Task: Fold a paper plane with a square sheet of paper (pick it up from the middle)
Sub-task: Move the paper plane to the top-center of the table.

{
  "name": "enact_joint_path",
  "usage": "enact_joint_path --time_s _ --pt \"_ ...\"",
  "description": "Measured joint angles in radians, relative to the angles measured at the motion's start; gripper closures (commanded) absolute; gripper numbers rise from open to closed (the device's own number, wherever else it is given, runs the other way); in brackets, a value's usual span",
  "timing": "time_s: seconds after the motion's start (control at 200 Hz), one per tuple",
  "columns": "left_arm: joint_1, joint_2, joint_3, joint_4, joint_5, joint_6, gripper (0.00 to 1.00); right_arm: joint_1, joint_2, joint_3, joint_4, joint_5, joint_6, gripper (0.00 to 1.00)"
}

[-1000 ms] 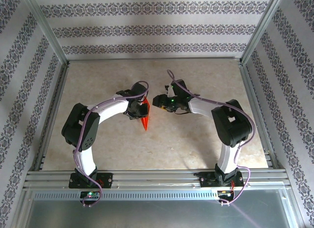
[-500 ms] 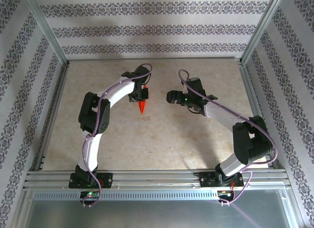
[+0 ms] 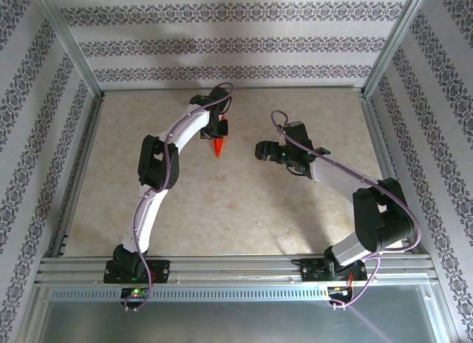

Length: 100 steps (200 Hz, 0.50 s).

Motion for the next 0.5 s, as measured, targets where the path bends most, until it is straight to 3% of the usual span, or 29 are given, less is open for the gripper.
enact_joint_path --time_s 0.5 --pt "-0.001 0.092 0.103 -0.072 -0.003 -0.019 0.72 0.023 0.043 -0.005 0.004 -0.030 0.015 0.09"
